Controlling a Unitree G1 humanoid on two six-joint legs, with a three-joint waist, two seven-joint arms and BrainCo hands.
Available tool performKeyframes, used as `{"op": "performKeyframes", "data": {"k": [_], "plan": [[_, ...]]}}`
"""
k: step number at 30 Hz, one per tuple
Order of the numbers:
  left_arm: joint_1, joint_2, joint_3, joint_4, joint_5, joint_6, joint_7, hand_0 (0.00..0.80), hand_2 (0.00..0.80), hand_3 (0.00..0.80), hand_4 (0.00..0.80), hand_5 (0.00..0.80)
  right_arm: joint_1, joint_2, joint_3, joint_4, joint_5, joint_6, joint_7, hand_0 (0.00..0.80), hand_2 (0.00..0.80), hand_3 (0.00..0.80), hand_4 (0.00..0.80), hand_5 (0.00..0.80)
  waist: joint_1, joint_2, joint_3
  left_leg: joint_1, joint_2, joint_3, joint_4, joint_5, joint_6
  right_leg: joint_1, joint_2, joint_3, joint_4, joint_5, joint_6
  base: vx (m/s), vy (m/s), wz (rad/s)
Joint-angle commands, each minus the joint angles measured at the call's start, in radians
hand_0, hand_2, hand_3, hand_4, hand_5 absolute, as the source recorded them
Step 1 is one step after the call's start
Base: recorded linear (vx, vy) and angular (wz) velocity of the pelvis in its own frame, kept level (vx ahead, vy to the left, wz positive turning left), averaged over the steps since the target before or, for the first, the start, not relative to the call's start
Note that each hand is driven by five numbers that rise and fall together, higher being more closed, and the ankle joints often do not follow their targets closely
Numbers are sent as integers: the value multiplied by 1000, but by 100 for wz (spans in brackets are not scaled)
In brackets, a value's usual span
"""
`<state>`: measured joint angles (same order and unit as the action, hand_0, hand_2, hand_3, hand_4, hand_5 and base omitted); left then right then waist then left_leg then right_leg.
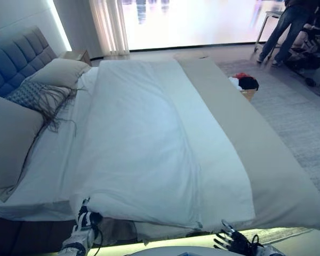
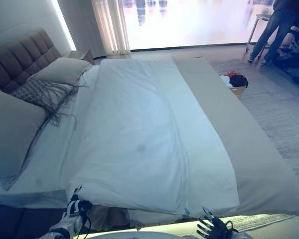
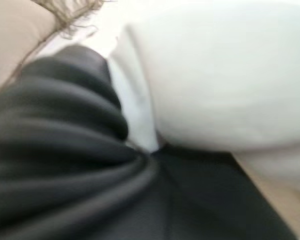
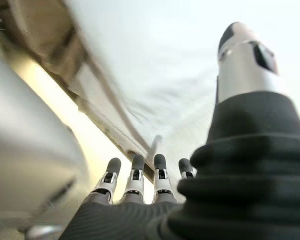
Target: Make the bed neatly
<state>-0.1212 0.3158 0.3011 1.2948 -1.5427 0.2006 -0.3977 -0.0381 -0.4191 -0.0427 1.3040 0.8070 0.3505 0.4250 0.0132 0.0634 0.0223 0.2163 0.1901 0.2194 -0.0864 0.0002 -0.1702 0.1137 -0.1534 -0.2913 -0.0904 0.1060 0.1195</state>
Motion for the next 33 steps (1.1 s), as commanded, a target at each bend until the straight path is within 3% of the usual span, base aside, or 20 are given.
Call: {"op": "performKeyframes", "data": {"k": [1, 6, 9, 12, 14, 16, 18, 20, 22, 26, 28, 31, 33], "plan": [[-35, 154, 117, 53, -9, -35, -47, 800, 800, 800, 800, 800, -81, -13, -52, 78, 69, -42, -42, 0, 0, 0, 0, 0, 17, -65, 17, -28, -60, -16, 49, -16, 61, 64, -94, -15, 45, -60, 67, -81, 140, -4], [-29, 182, 126, 47, 0, -34, -37, 800, 800, 800, 800, 800, -87, -37, -80, 83, 95, -56, -73, 0, 0, 0, 0, 0, 22, -61, 24, -37, -98, -13, 65, -43, 88, 55, -124, -4, 37, -38, 81, -71, 160, -3], [-25, 194, 120, 45, 26, -19, -25, 800, 800, 800, 800, 800, -92, -47, -92, 91, 103, -69, -76, 0, 0, 0, 0, 0, 29, -54, 29, -41, -132, -8, 53, -47, 102, 39, -159, -4, 22, 14, 94, -71, 184, -2], [-22, 226, 128, 52, 24, 3, -4, 800, 800, 800, 800, 800, -97, -50, -98, 86, 122, -75, -68, 0, 0, 0, 0, 0, 42, -52, 35, -41, -174, 13, 12, -39, 107, -5, -201, -48, 18, 105, 118, -130, 150, 0], [-15, 245, 154, 53, 23, 9, 17, 800, 800, 800, 800, 800, -108, -40, -90, 78, 125, -70, -68, 0, 0, 0, 0, 0, 55, -50, 42, -43, -183, 35, 4, -41, 118, -37, -208, -79, 117, 113, 123, -200, 161, -7], [-10, 255, 176, 63, 19, 1, 5, 800, 800, 800, 800, 800, -122, -25, -68, 78, 149, -73, -42, 0, 0, 0, 0, 0, 63, -34, 48, -67, -187, 37, 6, -21, 145, -66, -146, -60, 326, 26, 95, -249, 167, -22], [-6, 256, 178, 61, 3, -23, 2, 800, 800, 800, 800, 800, -126, -12, -40, 76, 168, -82, -15, 0, 0, 0, 0, 0, 70, -28, 47, -94, -193, 32, 9, -6, 155, -60, -71, -47, 433, -58, 68, -217, 66, -34], [2, 261, 195, 41, 17, -40, -3, 800, 800, 800, 800, 800, -132, 2, -30, 75, 153, -89, 14, 0, 0, 0, 0, 0, 80, -42, 41, -128, -216, 23, 14, 6, 162, -20, 2, -17, 432, -100, 62, -205, -17, -4], [-7, 294, 202, 29, 23, -34, -2, 800, 800, 800, 800, 800, -148, 6, -15, 91, 143, -103, 41, 0, 0, 0, 0, 0, 99, -67, 29, -180, -247, 18, 32, 12, 172, 55, 45, 4, 361, -121, 56, -195, -73, -6], [-35, 351, 201, -31, 42, -24, 43, 800, 800, 800, 800, 800, -178, 4, 15, 82, 137, -110, 44, 0, 0, 0, 0, 0, 131, -70, 25, -262, -240, 10, 66, 49, 137, 121, 89, -4, 151, -205, -4, -178, -97, -13], [-51, 369, 188, -88, 43, -22, 94, 800, 800, 800, 800, 800, -177, -9, 20, 63, 128, -111, 42, 0, 0, 0, 0, 0, 133, -54, 36, -298, -228, 6, 76, 75, 115, 127, 110, 2, 116, -228, -32, -174, -20, -32], [-72, 396, 182, -129, 17, -23, 140, 800, 800, 800, 800, 800, -169, -19, 26, 48, 135, -114, 26, 0, 0, 0, 0, 0, 139, -47, 52, -343, -227, -23, 90, 95, 98, 125, 115, 14, 89, -220, -50, -201, 16, 0], [-87, 403, 185, -131, 9, -33, 152, 800, 800, 800, 800, 800, -178, -29, 24, 48, 151, -107, 5, 0, 0, 0, 0, 0, 131, -52, 61, -348, -205, 0, 150, 71, 95, 108, 101, -12, 87, -212, -59, -261, 60, 10]]}}
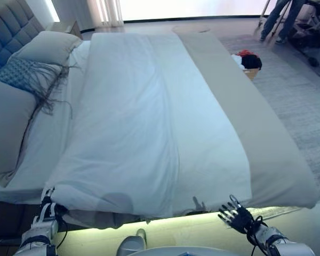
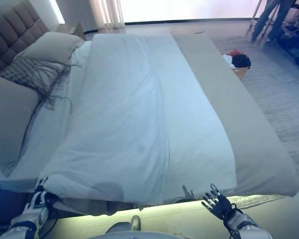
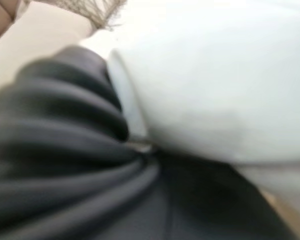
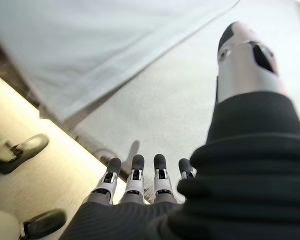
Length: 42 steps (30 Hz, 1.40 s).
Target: Make the bed neatly
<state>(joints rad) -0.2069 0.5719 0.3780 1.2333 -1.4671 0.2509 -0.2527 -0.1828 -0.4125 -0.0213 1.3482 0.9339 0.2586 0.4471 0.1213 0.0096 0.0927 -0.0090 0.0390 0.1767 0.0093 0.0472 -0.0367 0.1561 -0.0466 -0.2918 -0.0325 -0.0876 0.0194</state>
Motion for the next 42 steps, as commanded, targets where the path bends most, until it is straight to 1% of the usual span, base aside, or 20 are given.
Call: {"op": "performKeyframes", "data": {"k": [1, 3, 5, 6, 8, 9, 10, 12, 15, 17, 20, 23, 24, 27, 29, 31, 35, 37, 39, 42], "plan": [[-9, 142, 106, -72, -66, -101, 13, 800, 800, 800, 800, 800, -36, -45, -7, 7, 37, -14, -24, 0, 0, 0, 0, 0, 15, -7, -3, -127, -34, 56, 112, 2, -41, 56, -19, -26, 31, -12, 38, -275, 99, 17], [-9, 125, 110, -83, -59, -127, 35, 800, 800, 800, 800, 800, -32, -56, -29, 9, 54, -8, -32, 0, 0, 0, 0, 0, -4, -20, 4, -111, 9, 64, 188, -26, -45, 36, -42, -45, 50, -5, 36, -233, 156, 22], [-7, 115, 121, -75, -92, -154, 57, 800, 800, 800, 800, 800, -16, -65, -49, 14, 69, -13, -44, 0, 0, 0, 0, 0, -38, -23, 6, -57, 82, 82, 214, -17, -59, 3, -66, -67, 87, -8, 31, -216, 247, 23], [-6, 108, 125, -75, -104, -163, 67, 800, 800, 800, 800, 800, -6, -69, -60, 15, 75, -15, -46, 0, 0, 0, 0, 0, -53, -20, 5, -34, 123, 88, 213, 7, -72, -10, -73, -74, 109, -14, 28, -137, 304, 12], [0, 78, 130, -81, -123, -183, 95, 800, 800, 800, 800, 800, 12, -82, -85, 14, 91, -17, -61, 0, 0, 0, 0, 0, -84, -9, -4, 33, 206, 66, 176, 60, -122, -32, -90, -70, 158, -48, 28, -158, 349, 14], [6, 60, 135, -80, -125, -191, 102, 800, 800, 800, 800, 800, 16, -90, -98, 15, 97, -16, -64, 0, 0, 0, 0, 0, -90, 1, -4, 48, 232, 70, 153, 103, -126, -46, -95, -87, 173, -40, 21, -215, 400, 30], [16, 40, 143, -76, -138, -201, 107, 800, 800, 800, 800, 800, 21, -99, -113, 14, 100, -12, -67, 0, 0, 0, 0, 0, -96, 10, -8, 74, 246, 47, 128, 123, -139, -54, -105, -82, 186, -43, 25, -188, 424, 30], [40, 4, 158, -59, -148, -205, 110, 800, 800, 800, 800, 800, 26, -112, -135, 7, 100, -6, -75, 0, 0, 0, 0, 0, -103, 26, -11, 115, 224, 20, 73, 94, -142, -66, -134, -69, 204, -39, 45, -117, 448, 12], [51, -33, 157, -10, -165, -181, 108, 800, 800, 800, 800, 800, 33, -110, -163, -3, 119, -15, -100, 0, 0, 0, 0, 0, -123, 41, -10, 159, 177, 59, 17, 11, -131, -76, -193, -66, 207, 1, 97, -126, 433, 19], [56, -48, 147, 36, -192, -170, 85, 800, 800, 800, 800, 800, 31, -100, -172, 0, 110, -15, -92, 0, 0, 0, 0, 0, -126, 40, -4, 170, 130, 57, -1, -45, -111, -76, -230, -48, 184, 55, 132, -105, 368, 40], [55, -51, 131, 61, -162, -118, 55, 800, 800, 800, 800, 800, 23, -73, -153, 0, 102, -12, -79, 0, 0, 0, 0, 0, -120, 40, -2, 177, 72, 57, -27, -72, -81, -87, -273, -38, 121, 151, 159, -82, 275, 20], [40, -42, 92, 85, -170, -93, 41, 800, 800, 800, 800, 800, 22, -45, -126, -5, 99, -12, -60, 0, 0, 0, 0, 0, -116, 35, -1, 186, 37, 75, -39, -96, -57, -106, -295, -39, 92, 217, 180, -67, 191, -10], [39, -43, 87, 81, -170, -94, 39, 800, 800, 800, 800, 800, 21, -27, -117, -9, 94, -15, -59, 0, 0, 0, 0, 0, -115, 34, 2, 186, 33, 82, -39, -99, -46, -125, -290, -35, 120, 216, 179, -126, 191, -15], [30, -58, 71, 69, -152, -108, 28, 800, 800, 800, 800, 800, 22, -8, -91, -9, 87, -11, -47, 0, 0, 0, 0, 0, -116, 28, 7, 155, 23, 75, -12, -107, -12, -148, -206, -8, 246, 114, 151, -96, 106, -7], [22, -74, 51, 59, -132, -121, 12, 800, 800, 800, 800, 800, 20, 1, -72, -11, 85, -19, -44, 0, 0, 0, 0, 0, -104, 14, 18, 121, 19, 69, 38, -121, -6, -158, -183, -20, 268, 83, 133, -96, 3, 1], [-3, -92, 18, 43, -135, -143, 7, 800, 800, 800, 800, 800, 11, 6, -57, -20, 90, -38, -48, 0, 0, 0, 0, 0, -96, 7, 40, 72, 35, 58, 86, -124, -11, -174, -175, -23, 277, 41, 112, -202, -48, 10], [-109, -81, -32, 17, -174, -164, 33, 800, 800, 800, 800, 800, -68, -16, -27, -52, 122, -62, -66, 0, 0, 0, 0, 0, -86, -5, 140, -82, 66, 44, 236, -142, -17, -292, -203, -41, 381, -7, 89, -418, -49, 39], [-168, -68, -66, 24, -214, -166, 50, 800, 800, 800, 800, 800, -138, -40, -3, -62, 134, -53, -91, 0, 0, 0, 0, 0, -87, -7, 183, -165, 76, 16, 334, -180, -26, -369, -221, -13, 477, -47, 91, -296, 15, 23], [-210, -64, -86, 34, -245, -175, 58, 800, 800, 800, 800, 800, -183, -53, 19, -72, 151, -52, -106, 0, 0, 0, 0, 0, -91, -13, 220, -249, 84, 19, 418, -184, -16, -448, -242, -9, 563, -56, 72, -254, 44, 11], [-265, -74, -118, 47, -291, -195, 67, 800, 800, 800, 800, 800, -237, -82, 48, -85, 159, -43, -106, 0, 0, 0, 0, 0, -96, -24, 264, -355, 98, -8, 539, -241, -24, -546, -261, 25, 704, -124, 65, -176, 57, -8]]}}
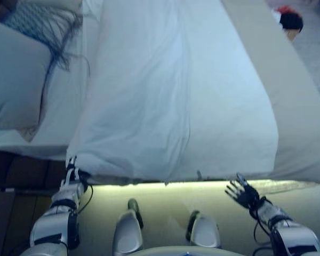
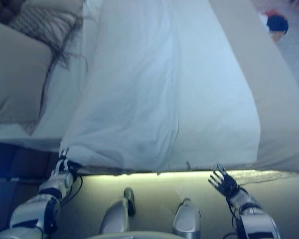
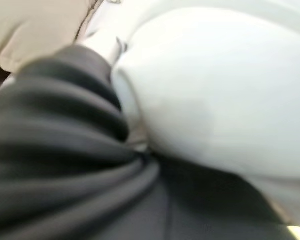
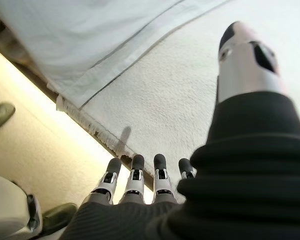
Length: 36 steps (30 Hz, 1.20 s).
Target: Make the bed neatly
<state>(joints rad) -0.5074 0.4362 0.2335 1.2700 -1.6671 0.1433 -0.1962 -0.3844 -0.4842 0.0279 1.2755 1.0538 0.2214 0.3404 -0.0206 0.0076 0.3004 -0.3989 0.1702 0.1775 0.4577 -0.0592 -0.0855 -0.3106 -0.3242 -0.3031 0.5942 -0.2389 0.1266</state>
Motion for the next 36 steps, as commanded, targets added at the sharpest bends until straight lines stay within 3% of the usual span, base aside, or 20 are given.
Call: {"op": "performKeyframes", "data": {"k": [1, 9, 14, 20, 28, 29, 30, 31, 36], "plan": [[22, 61, 23, 16, -94, -85, 15, 800, 800, 800, 800, 800, -49, -22, 1, -12, 37, 3, 0, 0, 0, 0, 0, 0, 44, -25, 61, 3, -29, -10, 122, -147, 27, -110, 13, 43, 109, 14, -47, -180, 47, -12], [-32, 24, -16, 19, -144, -83, 40, 800, 800, 800, 800, 800, -137, -90, 18, -18, 50, 11, 54, 0, 0, 0, 0, 0, 45, -39, 107, -259, 10, -54, 371, -222, 13, -359, 7, 93, 345, -65, -70, -150, 45, 0], [-13, 37, -17, 19, -171, -65, 54, 800, 800, 800, 800, 800, -148, -128, 24, -46, 48, 15, 95, 0, 0, 0, 0, 0, 56, -47, 124, -393, 28, -83, 497, -254, 7, -484, -6, 103, 465, -103, -77, -99, 35, 0], [23, 56, -19, 34, -154, -17, 24, 800, 800, 800, 800, 800, -156, -169, 23, -69, 67, 18, 121, 0, 0, 0, 0, 0, 76, -55, 129, -518, 23, -123, 617, -283, 9, -600, -12, 112, 577, -139, -78, -82, 10, 1], [96, 48, -4, 58, -124, 33, -12, 800, 800, 800, 800, 800, -147, -176, 10, -88, 78, 13, 145, 0, 0, 0, 0, 0, 90, -51, 118, -584, 14, -134, 695, -305, 11, -661, -19, 118, 649, -161, -75, -37, 9, 1], [108, 46, 0, 66, -119, 38, -15, 737, 737, 737, 737, 737, -146, -175, 8, -90, 79, 13, 149, 0, 0, 0, 0, 0, 91, -49, 115, -586, 14, -133, 697, -306, 10, -663, -20, 119, 651, -162, -74, 0, 0, 0], [118, 45, 5, 73, -111, 47, -20, 414, 414, 414, 414, 414, -142, -173, 5, -95, 80, 12, 148, 0, 0, 0, 0, 0, 91, -48, 113, -585, 15, -133, 699, -307, 9, -663, -21, 119, 652, -163, -73, 0, 0, 0], [130, 42, 10, 80, -97, 59, -34, 0, 0, 0, 0, 0, -138, -170, 3, -102, 81, 10, 145, 0, 0, 0, 0, 0, 91, -47, 112, -583, 16, -132, 700, -307, 9, -662, -22, 119, 652, -163, -72, 0, 0, 0], [197, 17, 22, 91, -33, 101, -107, 0, 0, 0, 0, 0, -114, -152, -6, -132, 80, 17, 127, 0, 0, 0, 0, 0, 88, -38, 104, -553, 23, -124, 689, -302, 3, -636, -22, 121, 636, -156, -68, 20, 12, -1]]}}
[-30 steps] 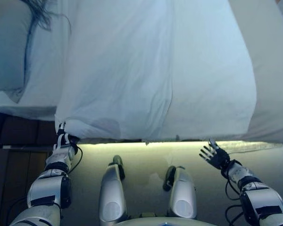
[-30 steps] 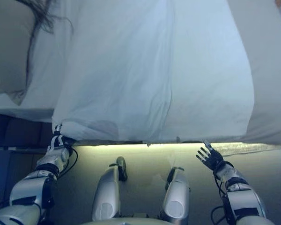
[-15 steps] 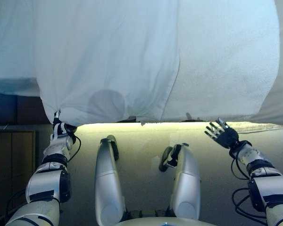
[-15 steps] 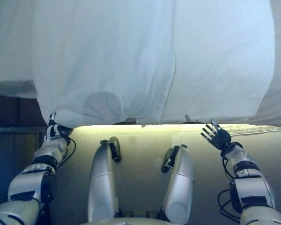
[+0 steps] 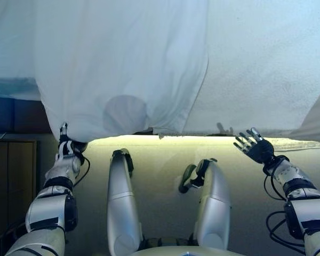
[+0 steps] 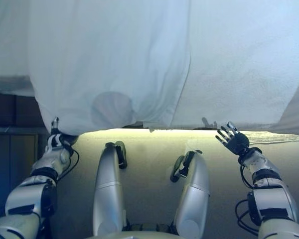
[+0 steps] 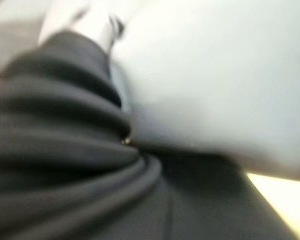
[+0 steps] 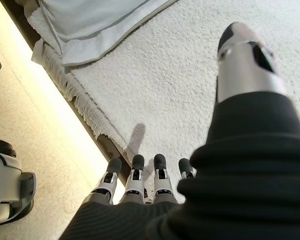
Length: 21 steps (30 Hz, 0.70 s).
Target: Make the bed neatly
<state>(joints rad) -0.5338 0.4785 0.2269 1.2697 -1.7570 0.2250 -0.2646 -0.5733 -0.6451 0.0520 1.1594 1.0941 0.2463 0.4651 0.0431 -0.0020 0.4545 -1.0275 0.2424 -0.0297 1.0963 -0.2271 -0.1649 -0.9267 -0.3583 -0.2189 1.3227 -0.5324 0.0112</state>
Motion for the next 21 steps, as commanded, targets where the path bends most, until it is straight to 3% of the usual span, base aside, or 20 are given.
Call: {"op": "performKeyframes", "data": {"k": [1, 8, 13, 16, 17, 21], "plan": [[238, -34, 26, 89, 77, 25, -53, 0, 0, 0, 0, 0, 86, 15, -33, -23, 40, -11, 0, 0, 0, 0, 0, 0, 24, -26, -51, 85, -48, 85, 44, -131, 81, -11, 14, 37, -101, 142, 49, 45, 0, 5], [342, -95, 6, 69, 247, 56, -195, 0, 0, 0, 0, 0, 141, 57, -53, -59, 46, -32, 3, 0, 0, 0, 0, 0, 27, -11, -65, 214, -43, 121, -91, -92, 67, 106, 15, 16, -239, 200, 61, 49, -28, 10], [399, -108, -28, 8, 341, 32, -298, 0, 0, 0, 0, 0, 181, 72, -69, -75, 59, -39, -14, 0, 0, 0, 0, 0, 35, 5, -73, 308, -53, 141, -178, -70, 64, 192, 4, -3, -311, 227, 75, 74, -21, 5], [430, -109, -79, -216, 254, 25, -475, 0, 0, 0, 0, 0, 226, 83, -71, -112, 71, -41, -36, 0, 0, 0, 0, 0, 45, 14, -77, 362, -61, 148, -225, -59, 66, 251, -6, -18, -356, 245, 82, 90, -16, 9], [448, -110, -110, -295, 222, 9, -484, 0, 0, 0, 0, 0, 249, 87, -69, -133, 77, -46, -48, 0, 0, 0, 0, 0, 49, 17, -77, 376, -63, 149, -238, -55, 67, 267, -8, -23, -370, 250, 83, 93, -15, 12], [492, -109, -196, -584, 221, -128, -762, 0, 0, 0, 0, 0, 313, 98, -65, -195, 108, -59, -101, 0, 0, 0, 0, 0, 67, 32, -75, 413, -73, 151, -276, -46, 74, 320, -17, -40, -414, 268, 88, 73, -13, 16]]}}
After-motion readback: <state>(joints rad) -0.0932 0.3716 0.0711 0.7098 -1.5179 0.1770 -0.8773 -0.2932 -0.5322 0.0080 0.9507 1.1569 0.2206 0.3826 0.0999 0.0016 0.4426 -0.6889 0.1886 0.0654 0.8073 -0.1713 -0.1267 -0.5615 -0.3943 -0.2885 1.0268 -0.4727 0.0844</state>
